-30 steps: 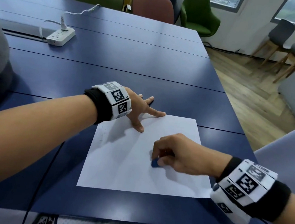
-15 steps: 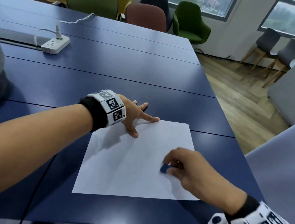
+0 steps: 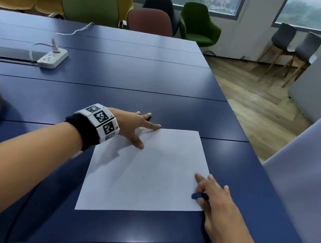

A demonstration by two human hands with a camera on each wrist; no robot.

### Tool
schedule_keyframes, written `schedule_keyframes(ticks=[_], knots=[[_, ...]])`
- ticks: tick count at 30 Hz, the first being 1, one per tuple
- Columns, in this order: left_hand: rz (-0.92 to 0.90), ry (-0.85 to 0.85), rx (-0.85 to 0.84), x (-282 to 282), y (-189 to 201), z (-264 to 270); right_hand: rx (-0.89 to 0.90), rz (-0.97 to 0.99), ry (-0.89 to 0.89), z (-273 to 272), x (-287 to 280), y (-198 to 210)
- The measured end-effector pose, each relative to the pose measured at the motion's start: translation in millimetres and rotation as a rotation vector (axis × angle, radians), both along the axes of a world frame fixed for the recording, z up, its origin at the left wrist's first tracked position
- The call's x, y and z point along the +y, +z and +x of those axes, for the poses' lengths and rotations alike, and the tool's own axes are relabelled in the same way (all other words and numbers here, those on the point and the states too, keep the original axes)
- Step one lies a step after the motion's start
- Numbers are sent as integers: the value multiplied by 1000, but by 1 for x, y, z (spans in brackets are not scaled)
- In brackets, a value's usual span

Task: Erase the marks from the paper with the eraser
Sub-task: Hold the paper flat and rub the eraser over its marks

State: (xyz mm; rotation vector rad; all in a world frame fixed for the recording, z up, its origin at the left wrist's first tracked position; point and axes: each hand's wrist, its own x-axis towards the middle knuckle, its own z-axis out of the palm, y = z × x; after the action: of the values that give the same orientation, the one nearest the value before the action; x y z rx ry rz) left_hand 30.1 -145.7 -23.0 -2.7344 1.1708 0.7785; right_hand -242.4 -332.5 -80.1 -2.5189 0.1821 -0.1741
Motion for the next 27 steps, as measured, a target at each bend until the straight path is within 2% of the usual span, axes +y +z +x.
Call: schedule_keyframes(ticks=[4,11,17,20,23,27], knots=[[-83,23,33,15,-6,4,16,14,-26,1,1,-5],[-52,-6,0,14,-9,3,8,24,-45,1,-2,-7],[-74,-35,10,25,-10,5,92,19,-80,1,-5,-11],[-21,-28,-28,31,0,0,99,8,-85,2,-6,-13],[-45,-95,-98,13,12,-37,110,-10,-85,3,-6,-14],[-43,-357,-149,-24,5,-116,129,-13,-96,3,-5,-7]])
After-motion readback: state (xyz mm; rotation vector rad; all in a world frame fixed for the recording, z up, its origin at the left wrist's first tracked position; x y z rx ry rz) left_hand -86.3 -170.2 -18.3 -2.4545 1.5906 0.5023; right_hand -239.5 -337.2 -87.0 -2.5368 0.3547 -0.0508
